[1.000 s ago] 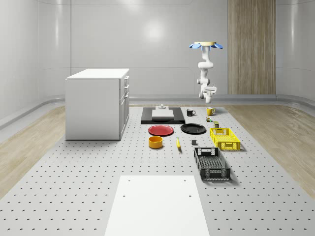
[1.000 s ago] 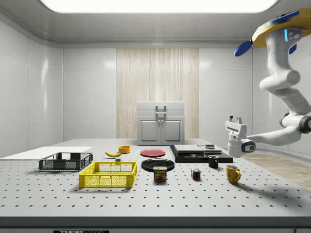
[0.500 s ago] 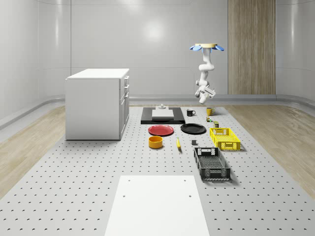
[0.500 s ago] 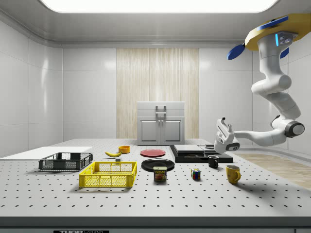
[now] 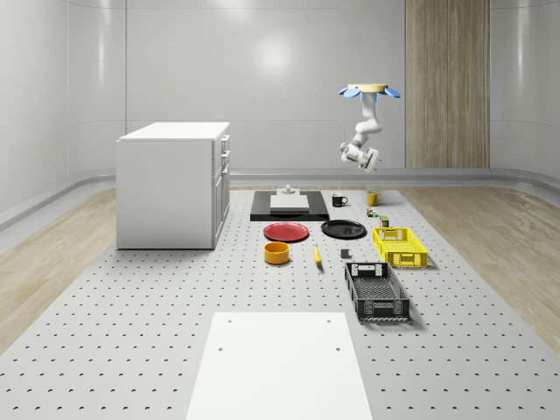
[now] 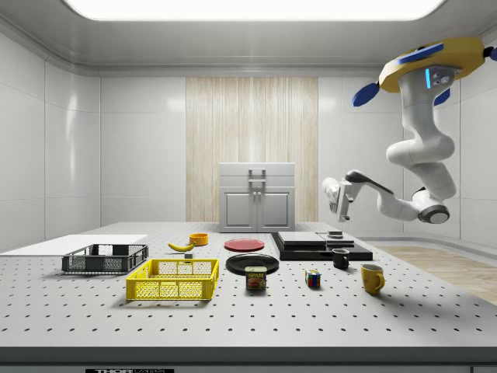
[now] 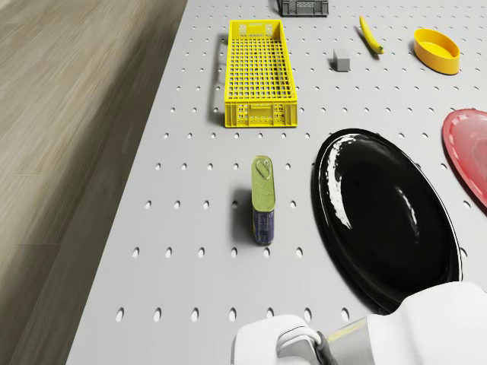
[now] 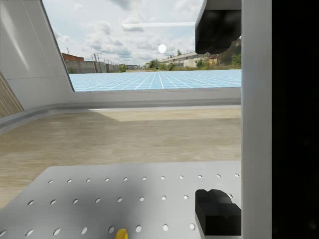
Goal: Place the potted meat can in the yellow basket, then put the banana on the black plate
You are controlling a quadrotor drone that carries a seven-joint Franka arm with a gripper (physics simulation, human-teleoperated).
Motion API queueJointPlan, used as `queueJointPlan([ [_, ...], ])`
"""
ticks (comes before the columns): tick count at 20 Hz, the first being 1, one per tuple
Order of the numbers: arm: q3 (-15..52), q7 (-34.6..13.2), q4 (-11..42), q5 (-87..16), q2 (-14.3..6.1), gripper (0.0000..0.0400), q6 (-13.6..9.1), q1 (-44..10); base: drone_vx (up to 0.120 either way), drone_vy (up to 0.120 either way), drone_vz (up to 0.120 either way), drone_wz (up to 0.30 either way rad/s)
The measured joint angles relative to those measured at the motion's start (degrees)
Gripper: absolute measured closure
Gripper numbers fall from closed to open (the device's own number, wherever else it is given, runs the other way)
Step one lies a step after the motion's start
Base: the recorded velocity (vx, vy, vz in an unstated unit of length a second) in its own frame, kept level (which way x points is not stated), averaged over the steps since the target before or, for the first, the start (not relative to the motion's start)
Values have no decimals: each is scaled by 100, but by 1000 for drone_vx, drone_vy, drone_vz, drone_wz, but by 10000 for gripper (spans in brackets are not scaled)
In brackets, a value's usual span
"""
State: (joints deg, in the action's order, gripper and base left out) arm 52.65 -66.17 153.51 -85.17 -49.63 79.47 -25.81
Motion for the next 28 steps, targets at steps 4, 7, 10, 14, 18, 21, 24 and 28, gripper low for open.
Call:
queueJointPlan([
  [4, 861, -945, 805, -1654, -300, 0, -528, -1231, 120, 0, -120, 0],
  [7, 1264, -1453, 1060, -2300, -505, 0, -880, -1981, 120, 0, -120, 0],
  [10, 1522, -1797, 1171, -2628, -683, 0, -1109, -2506, 120, 0, -120, 0],
  [14, 1729, -2080, 1226, -2807, -878, 0, -1249, -2935, 120, 0, -120, 0],
  [18, 1854, -2247, 1240, -2847, -1039, 0, -1268, -3175, 120, 0, -120, 0],
  [21, 1919, -2331, 1241, -2834, -1147, 0, -1237, -3288, 120, -67, -120, 0],
  [24, 1971, -2394, 1238, -2804, -1249, 0, -1183, -3368, 120, -107, -120, 0],
  [28, 2028, -2458, 1231, -2749, -1377, 0, -1094, -3445, 120, 0, -120, 0],
])
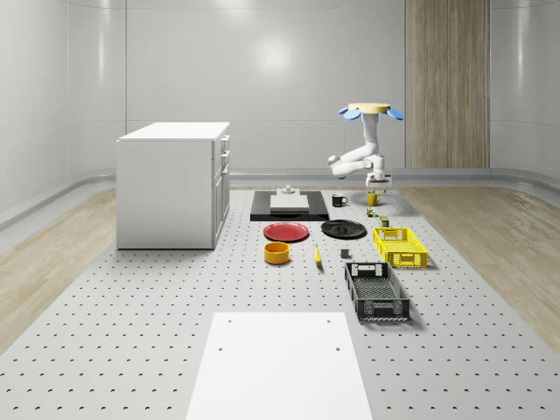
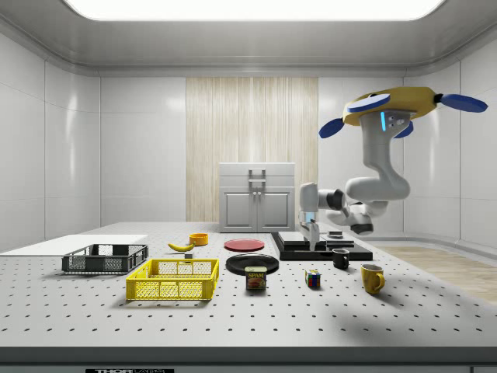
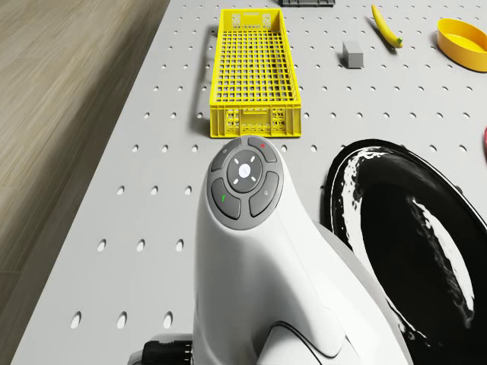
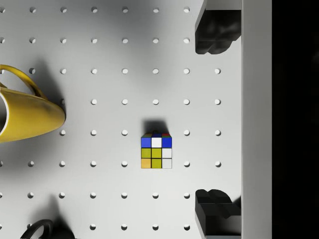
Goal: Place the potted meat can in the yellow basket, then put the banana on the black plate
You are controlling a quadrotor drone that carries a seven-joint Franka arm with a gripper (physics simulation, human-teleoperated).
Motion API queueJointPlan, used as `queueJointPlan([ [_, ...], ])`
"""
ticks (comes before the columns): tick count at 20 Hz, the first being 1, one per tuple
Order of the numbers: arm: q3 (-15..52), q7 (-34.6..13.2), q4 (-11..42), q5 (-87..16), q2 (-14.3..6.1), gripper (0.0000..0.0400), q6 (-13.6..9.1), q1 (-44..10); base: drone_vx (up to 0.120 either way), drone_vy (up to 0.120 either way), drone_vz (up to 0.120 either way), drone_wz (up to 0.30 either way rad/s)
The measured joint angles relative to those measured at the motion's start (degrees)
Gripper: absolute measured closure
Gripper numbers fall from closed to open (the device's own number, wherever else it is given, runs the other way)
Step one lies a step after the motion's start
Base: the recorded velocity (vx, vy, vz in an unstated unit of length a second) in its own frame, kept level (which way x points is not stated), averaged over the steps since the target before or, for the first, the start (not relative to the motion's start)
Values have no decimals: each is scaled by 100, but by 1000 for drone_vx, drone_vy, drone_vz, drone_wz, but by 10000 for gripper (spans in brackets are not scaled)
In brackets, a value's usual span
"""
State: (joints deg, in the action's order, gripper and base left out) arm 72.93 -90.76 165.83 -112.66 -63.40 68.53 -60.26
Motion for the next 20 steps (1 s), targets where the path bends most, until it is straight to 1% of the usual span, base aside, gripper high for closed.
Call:
queueJointPlan([
  [2, 25, -27, -4, 30, -62, 0, 49, -31, 120, 0, -80, 0],
  [9, 100, -106, -19, 137, -271, 0, 227, -118, 120, 0, -6, 0],
  [16, 163, -171, -33, 240, -468, 0, 405, -187, 120, 0, -114, 0],
  [20, 195, -204, -40, 295, -576, 0, 504, -222, 120, 0, 0, 0],
])
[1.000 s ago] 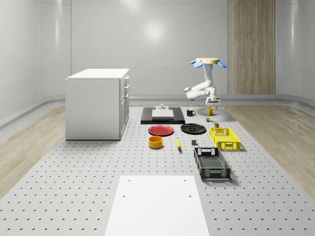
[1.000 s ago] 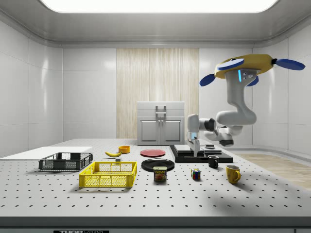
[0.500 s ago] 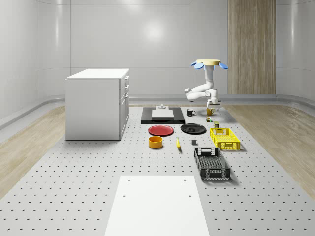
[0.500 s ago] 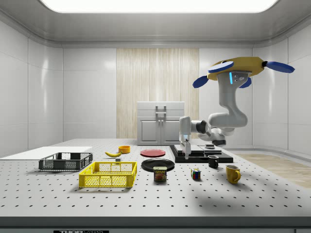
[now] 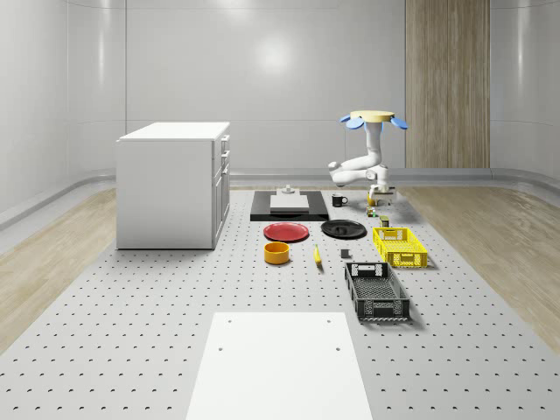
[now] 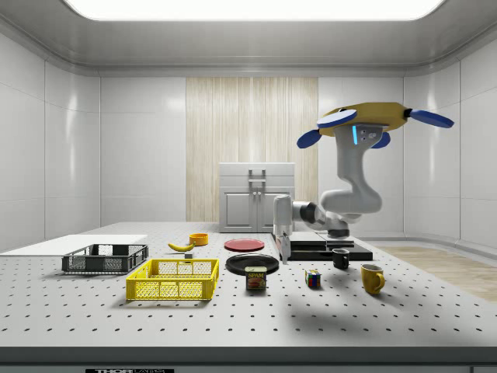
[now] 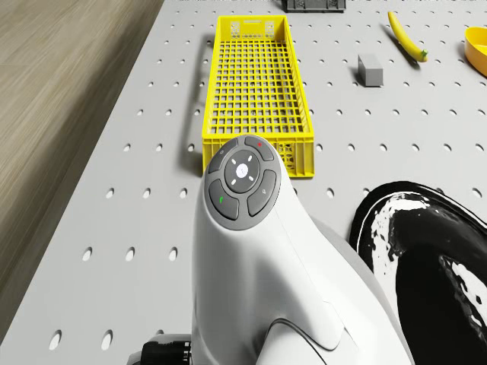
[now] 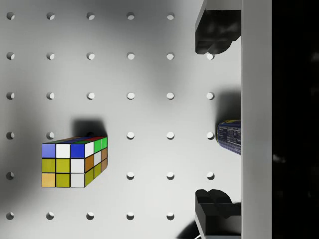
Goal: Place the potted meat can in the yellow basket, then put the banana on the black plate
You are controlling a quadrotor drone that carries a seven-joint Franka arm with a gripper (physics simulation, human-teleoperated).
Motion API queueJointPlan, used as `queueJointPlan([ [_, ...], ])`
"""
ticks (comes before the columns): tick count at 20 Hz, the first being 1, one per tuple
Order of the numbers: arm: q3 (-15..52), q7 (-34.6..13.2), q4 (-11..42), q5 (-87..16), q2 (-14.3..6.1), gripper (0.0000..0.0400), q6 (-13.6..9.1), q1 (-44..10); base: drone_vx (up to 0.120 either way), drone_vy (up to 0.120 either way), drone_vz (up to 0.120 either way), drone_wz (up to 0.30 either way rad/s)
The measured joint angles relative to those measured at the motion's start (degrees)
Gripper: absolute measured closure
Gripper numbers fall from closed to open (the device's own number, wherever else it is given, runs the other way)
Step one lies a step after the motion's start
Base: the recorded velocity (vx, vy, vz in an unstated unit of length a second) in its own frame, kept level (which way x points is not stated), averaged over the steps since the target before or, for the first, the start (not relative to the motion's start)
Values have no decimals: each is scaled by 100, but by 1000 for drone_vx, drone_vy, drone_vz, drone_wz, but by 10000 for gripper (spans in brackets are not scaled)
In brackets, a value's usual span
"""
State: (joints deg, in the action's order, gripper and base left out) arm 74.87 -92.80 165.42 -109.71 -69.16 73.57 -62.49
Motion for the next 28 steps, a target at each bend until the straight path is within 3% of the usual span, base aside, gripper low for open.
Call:
queueJointPlan([
  [3, 22, -23, -5, 40, -79, 0, 72, -25, 120, -107, 0, 0],
  [18, 114, -122, -29, 216, -442, 0, 409, -131, 117, -8, 0, 0],
  [28, -537, -70, -171, -340, -758, 0, 927, -137, 0, 0, 0, 0],
])
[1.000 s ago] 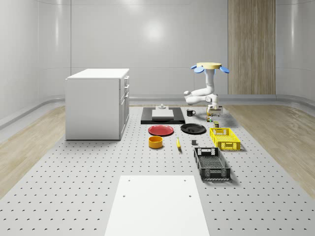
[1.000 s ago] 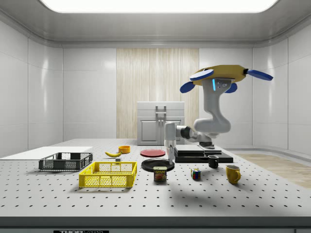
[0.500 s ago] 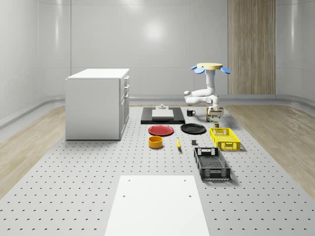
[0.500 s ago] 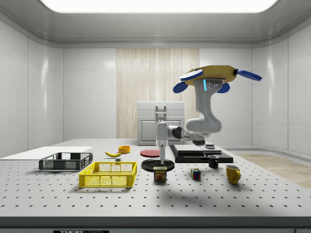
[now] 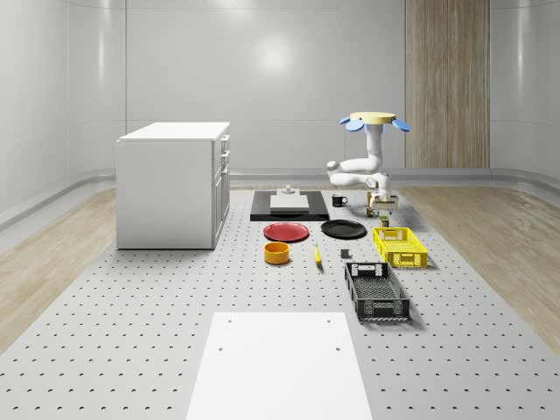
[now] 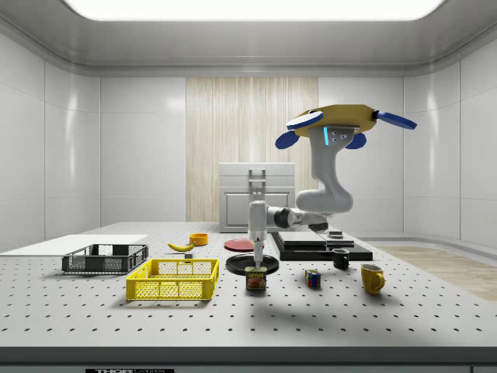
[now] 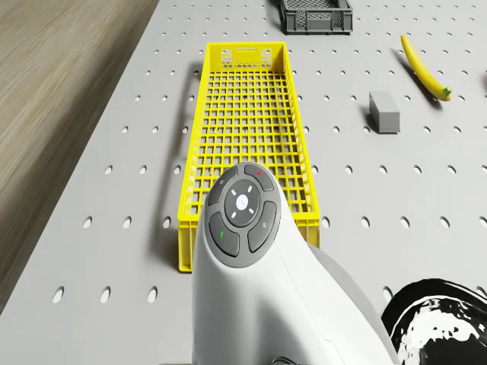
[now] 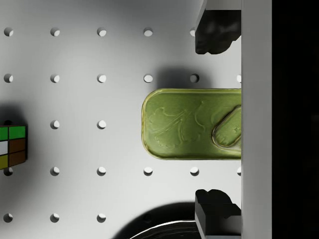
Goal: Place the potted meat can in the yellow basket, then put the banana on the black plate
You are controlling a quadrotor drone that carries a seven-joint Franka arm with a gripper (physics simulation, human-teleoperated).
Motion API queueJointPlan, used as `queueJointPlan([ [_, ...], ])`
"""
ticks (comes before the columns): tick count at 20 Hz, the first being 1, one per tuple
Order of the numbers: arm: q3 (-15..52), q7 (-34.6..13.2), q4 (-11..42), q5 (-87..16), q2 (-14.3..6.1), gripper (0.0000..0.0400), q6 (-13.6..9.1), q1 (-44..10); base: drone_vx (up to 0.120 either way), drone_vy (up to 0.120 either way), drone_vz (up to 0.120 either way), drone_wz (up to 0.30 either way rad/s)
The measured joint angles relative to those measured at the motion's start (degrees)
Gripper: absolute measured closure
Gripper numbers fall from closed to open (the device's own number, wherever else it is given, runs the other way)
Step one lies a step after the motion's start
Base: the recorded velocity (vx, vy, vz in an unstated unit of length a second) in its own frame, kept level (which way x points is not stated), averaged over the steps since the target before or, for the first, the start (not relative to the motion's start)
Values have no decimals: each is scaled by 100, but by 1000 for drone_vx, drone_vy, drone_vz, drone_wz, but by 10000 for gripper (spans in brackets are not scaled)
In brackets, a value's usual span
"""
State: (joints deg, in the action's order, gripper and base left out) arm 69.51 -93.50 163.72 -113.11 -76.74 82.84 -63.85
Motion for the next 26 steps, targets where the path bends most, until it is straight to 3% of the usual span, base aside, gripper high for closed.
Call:
queueJointPlan([
  [9, -483, 23, -167, -428, -154, 0, 347, -62, 0, 0, 0, 0],
  [20, -456, 22, -401, -421, -135, 0, 428, -275, 0, 0, 0, 0],
  [24, -440, 28, -431, -400, -155, 85, 456, -299, 0, 0, 0, 0],
  [26, -434, 14, -438, -400, -166, 97, 464, -308, 0, 0, 0, 0],
])
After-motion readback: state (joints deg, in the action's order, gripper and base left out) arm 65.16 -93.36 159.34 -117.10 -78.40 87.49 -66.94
